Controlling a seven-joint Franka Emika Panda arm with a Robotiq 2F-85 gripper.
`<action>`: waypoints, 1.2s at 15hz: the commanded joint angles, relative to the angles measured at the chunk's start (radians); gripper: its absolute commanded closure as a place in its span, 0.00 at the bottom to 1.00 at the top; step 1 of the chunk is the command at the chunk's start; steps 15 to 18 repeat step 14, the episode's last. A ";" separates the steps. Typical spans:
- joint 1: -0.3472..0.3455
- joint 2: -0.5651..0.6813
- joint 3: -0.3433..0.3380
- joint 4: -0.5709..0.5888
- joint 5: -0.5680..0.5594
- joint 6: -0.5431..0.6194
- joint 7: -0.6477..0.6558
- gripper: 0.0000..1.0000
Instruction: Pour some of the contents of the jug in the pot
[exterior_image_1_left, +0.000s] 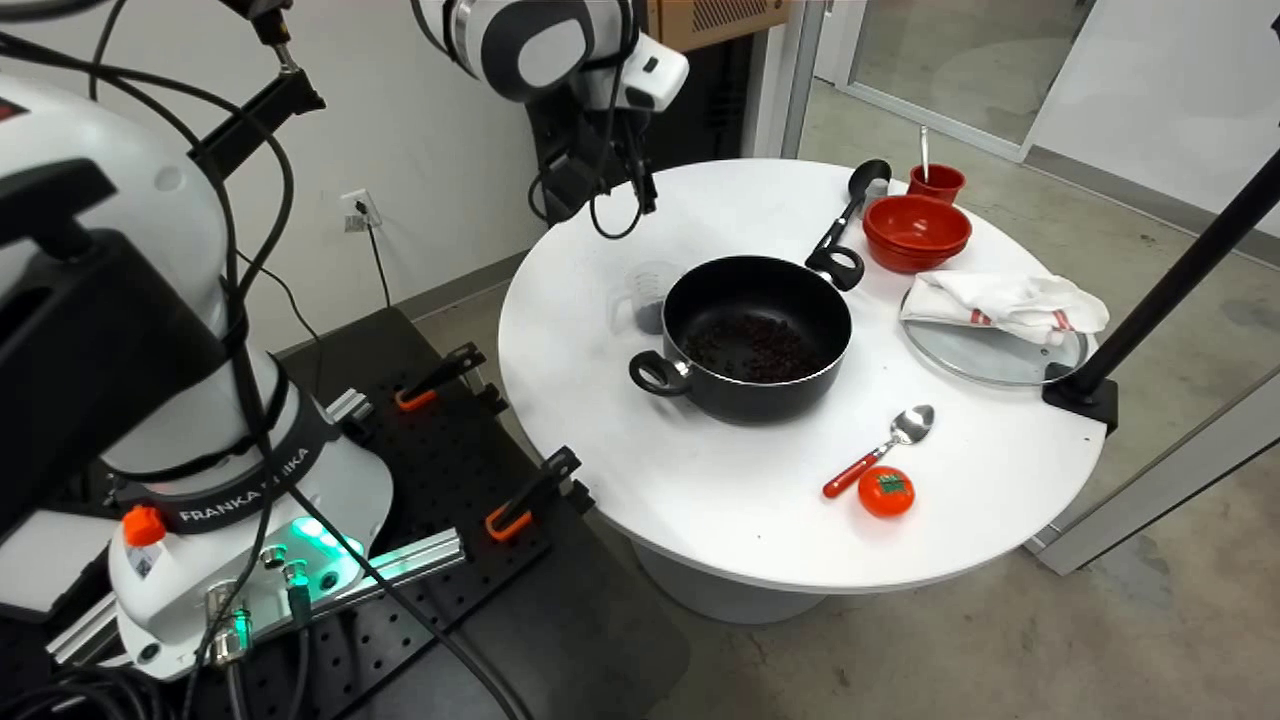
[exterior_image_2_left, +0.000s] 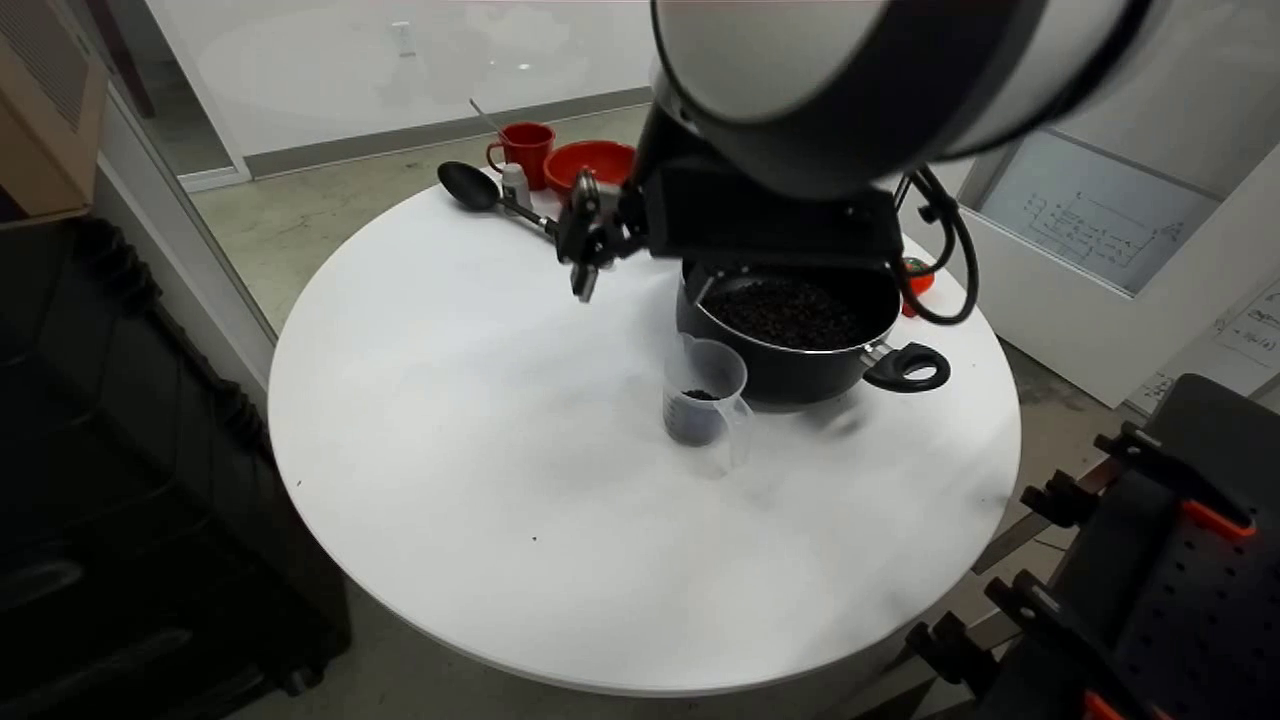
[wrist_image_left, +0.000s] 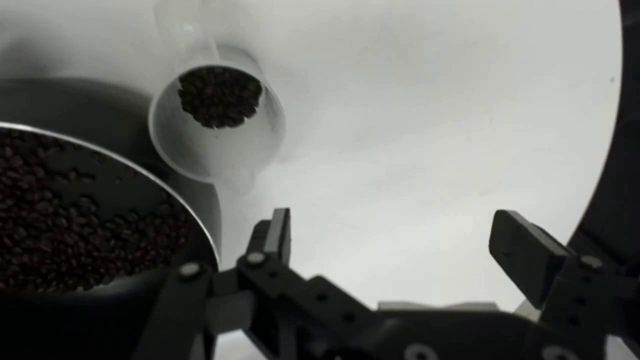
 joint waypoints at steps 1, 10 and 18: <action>0.061 -0.038 -0.100 0.098 -0.053 -0.084 0.107 0.00; 0.168 0.007 -0.301 0.253 -0.227 -0.057 0.272 0.00; 0.174 0.018 -0.302 0.257 -0.227 -0.057 0.276 0.00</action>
